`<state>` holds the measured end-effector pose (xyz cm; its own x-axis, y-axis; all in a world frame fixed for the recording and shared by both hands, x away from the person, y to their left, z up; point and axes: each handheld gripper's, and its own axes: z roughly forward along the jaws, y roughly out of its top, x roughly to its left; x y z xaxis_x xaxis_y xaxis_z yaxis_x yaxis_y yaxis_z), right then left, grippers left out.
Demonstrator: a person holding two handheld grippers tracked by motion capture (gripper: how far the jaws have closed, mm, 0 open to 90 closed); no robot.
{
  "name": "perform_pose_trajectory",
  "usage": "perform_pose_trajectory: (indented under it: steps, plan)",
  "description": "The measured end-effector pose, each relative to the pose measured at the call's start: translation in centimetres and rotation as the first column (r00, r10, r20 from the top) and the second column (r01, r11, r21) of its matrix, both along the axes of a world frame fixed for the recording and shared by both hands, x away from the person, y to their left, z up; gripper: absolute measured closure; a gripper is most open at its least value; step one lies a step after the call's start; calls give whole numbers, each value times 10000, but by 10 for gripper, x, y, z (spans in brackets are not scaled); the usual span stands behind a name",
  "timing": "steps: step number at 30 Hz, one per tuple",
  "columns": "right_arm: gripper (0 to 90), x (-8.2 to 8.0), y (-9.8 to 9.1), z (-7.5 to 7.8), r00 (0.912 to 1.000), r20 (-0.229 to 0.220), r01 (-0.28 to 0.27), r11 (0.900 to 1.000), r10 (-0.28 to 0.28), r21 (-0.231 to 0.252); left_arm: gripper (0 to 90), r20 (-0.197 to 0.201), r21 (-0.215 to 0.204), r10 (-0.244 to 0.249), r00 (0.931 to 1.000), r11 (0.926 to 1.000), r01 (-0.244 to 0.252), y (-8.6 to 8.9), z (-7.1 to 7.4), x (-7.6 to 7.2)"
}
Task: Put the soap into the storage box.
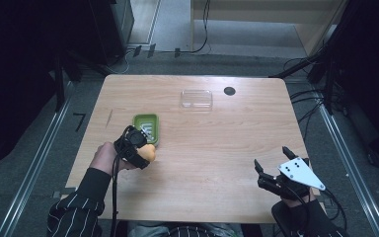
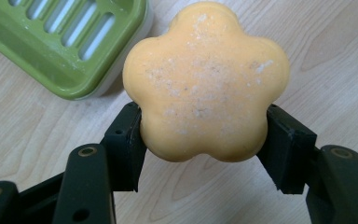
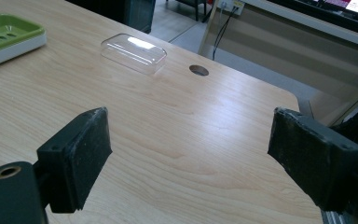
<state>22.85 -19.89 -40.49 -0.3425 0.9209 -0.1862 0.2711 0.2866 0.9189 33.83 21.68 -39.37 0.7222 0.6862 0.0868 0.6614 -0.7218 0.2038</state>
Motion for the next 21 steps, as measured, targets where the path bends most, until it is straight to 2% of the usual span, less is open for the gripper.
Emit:
perform_pose_trajectory:
  steps: [21]
  plan:
    - [133, 2, 0, 0, 10000, -35, -44, 10000, 44, 38, 398, 225, -161, 166, 9996, 9997, -162, 2, 14, 17]
